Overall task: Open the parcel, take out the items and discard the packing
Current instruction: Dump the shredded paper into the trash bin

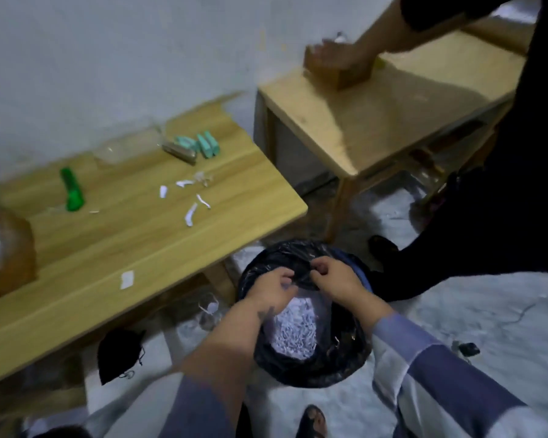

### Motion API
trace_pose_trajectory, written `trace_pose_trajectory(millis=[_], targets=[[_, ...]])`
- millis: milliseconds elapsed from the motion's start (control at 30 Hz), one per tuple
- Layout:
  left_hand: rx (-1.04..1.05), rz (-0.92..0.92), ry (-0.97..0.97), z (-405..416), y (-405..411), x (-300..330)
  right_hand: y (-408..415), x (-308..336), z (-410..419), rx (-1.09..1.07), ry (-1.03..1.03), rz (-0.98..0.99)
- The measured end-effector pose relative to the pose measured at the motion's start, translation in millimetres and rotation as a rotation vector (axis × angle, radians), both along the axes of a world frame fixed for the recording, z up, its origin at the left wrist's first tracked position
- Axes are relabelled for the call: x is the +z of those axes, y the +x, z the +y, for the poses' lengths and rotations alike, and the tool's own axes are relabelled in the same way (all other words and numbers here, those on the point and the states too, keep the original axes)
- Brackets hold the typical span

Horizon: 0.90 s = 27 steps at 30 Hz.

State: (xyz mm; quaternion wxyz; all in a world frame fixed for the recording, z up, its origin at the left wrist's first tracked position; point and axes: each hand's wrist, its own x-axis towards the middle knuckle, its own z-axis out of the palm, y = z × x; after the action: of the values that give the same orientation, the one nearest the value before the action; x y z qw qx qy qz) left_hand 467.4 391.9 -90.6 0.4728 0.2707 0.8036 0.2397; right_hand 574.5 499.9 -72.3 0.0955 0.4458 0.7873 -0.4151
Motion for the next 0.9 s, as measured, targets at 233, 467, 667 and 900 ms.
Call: trace_pose_trajectory(millis=[233, 467, 667, 900], targets=[[0.220, 0.211, 0.172, -42.2, -41.2, 87.5, -55.0, 94.8, -18.9, 0.196, 0.128, 0.126], [0.362, 0.452, 0.151, -114.2, -92.1, 115.3, -127.6, 120.3, -63.5, 0.363, 0.168, 0.185], [0.375, 0.690, 0.015, -163.1, -131.3, 78.1, -176.7, 83.8, -91.9, 0.444, 0.346, 0.111], [0.147, 0.767, -0.176, -173.3, -172.2, 26.3, -222.9, 19.8, -81.2, 0.398, 0.513, -0.014]])
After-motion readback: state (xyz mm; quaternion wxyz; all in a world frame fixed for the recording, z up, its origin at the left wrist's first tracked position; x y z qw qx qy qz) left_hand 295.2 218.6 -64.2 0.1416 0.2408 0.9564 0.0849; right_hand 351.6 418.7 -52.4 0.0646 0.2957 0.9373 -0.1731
